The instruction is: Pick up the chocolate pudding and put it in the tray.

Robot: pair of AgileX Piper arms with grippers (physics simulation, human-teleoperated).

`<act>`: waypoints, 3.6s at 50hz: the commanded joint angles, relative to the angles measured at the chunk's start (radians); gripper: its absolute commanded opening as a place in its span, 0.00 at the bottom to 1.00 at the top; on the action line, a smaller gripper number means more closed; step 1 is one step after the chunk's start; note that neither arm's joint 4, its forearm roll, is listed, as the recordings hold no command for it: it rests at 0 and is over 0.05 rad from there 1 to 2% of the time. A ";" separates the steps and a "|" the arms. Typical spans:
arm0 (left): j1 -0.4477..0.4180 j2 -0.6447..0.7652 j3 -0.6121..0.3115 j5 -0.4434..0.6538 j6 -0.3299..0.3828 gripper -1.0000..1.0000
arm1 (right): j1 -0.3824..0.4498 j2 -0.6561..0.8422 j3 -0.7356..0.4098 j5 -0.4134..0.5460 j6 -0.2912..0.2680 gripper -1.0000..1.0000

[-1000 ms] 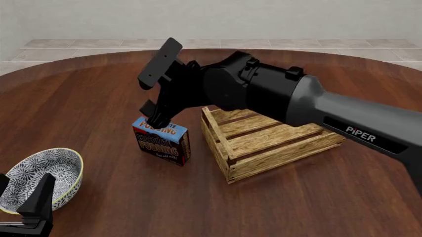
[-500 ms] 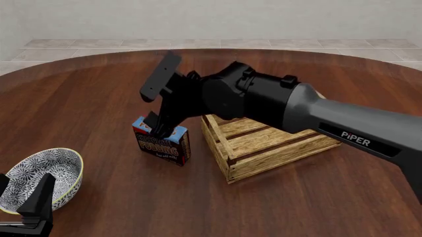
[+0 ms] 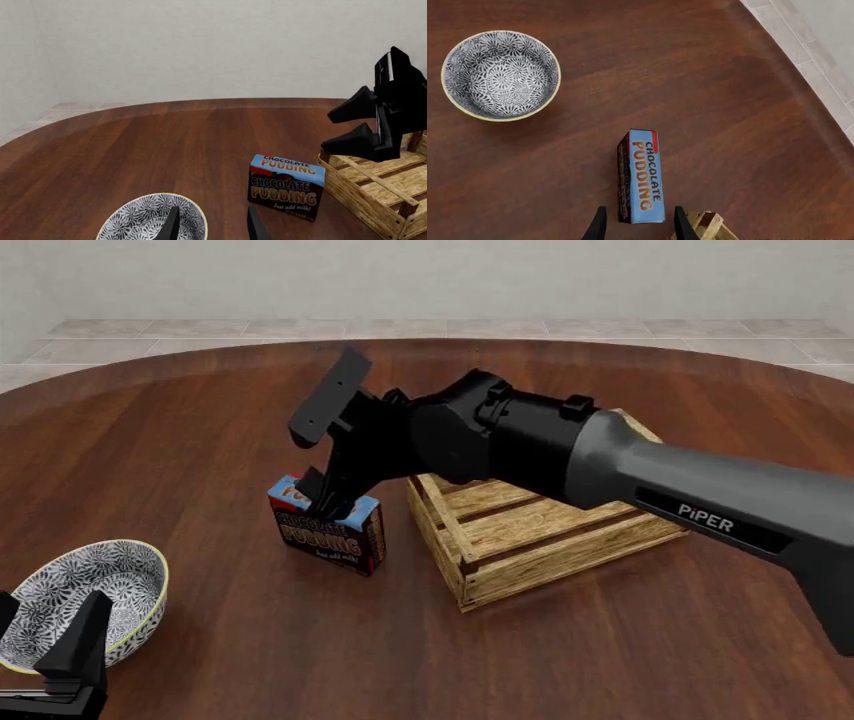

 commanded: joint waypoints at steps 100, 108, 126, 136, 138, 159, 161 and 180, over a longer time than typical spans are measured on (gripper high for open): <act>0.000 0.000 0.000 0.000 0.000 1.00 | -0.046 0.170 -0.122 -0.011 0.068 1.00; 0.000 0.000 0.000 0.000 0.000 1.00 | -0.046 0.188 -0.128 -0.015 0.075 1.00; 0.000 0.000 0.000 0.000 0.000 1.00 | -0.048 0.200 -0.128 -0.021 0.085 1.00; 0.000 0.000 0.000 0.000 0.000 1.00 | -0.048 0.207 -0.126 -0.026 0.091 1.00; 0.000 0.000 0.000 0.000 0.000 1.00 | -0.051 0.210 -0.128 -0.027 0.091 1.00; 0.000 0.000 0.000 0.000 0.000 1.00 | -0.059 0.234 -0.135 -0.033 0.104 1.00; 0.000 0.000 0.000 0.000 0.000 1.00 | -0.059 0.235 -0.135 -0.033 0.105 1.00; 0.000 0.000 0.000 0.000 0.000 1.00 | -0.060 0.251 -0.135 -0.040 0.116 1.00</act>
